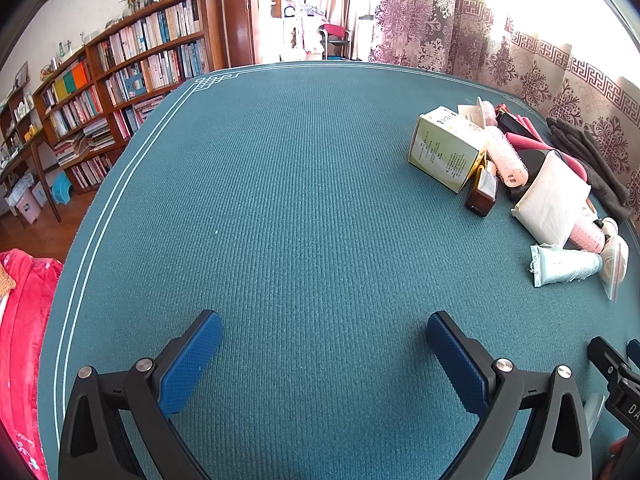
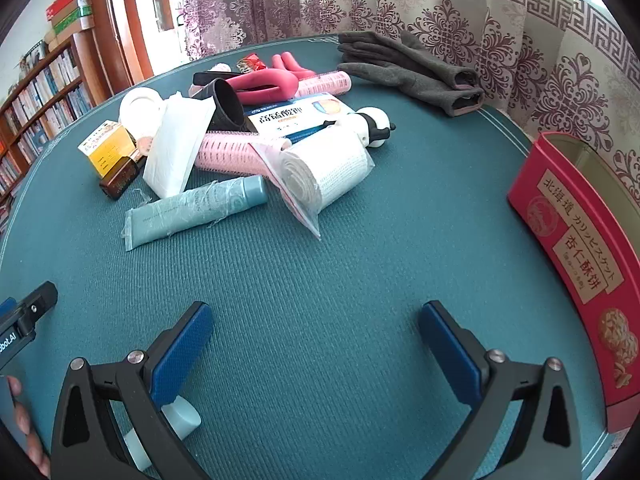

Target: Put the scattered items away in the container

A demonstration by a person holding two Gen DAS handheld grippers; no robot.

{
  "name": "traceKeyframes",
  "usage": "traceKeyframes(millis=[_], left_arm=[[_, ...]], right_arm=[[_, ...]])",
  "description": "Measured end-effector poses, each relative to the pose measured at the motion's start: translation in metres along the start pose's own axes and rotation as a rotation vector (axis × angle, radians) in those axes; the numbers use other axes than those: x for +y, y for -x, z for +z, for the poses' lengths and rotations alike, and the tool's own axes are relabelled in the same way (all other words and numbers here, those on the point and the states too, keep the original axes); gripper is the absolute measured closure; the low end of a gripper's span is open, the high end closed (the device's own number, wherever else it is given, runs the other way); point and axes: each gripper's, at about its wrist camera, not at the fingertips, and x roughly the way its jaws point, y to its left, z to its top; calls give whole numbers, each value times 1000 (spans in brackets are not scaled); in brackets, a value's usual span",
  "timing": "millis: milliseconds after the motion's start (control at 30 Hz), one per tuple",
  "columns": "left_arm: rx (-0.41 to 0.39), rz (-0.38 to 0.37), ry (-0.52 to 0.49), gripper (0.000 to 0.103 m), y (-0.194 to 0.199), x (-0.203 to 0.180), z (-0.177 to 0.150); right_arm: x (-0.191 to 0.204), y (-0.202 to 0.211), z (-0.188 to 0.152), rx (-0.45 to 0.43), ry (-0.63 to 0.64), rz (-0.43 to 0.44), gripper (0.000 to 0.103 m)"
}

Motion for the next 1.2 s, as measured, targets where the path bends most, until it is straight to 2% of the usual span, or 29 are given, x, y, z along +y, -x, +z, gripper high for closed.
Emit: traceKeyframes(millis=[433,700,767,867,933,1200], left_arm=[[0,0,0,0,0,0,0],[-1,-15,0,0,3,0,-2],[0,-63,-23,0,10,-4,-5],[3,-191,-82,0,22,-16,-10],[1,-241,-135,0,34,-27,-19],[-10,-273,-356,0,69,-78,-50]], right_arm=[[0,0,-2,-17,13,11,0],[-3,0,0,-5,55,50,0],[-6,1,0,1,59,75,0],[-15,4,2,8,34,118,0],[-23,9,3,6,15,153,0],[-50,46,11,-128,-30,172,0]])
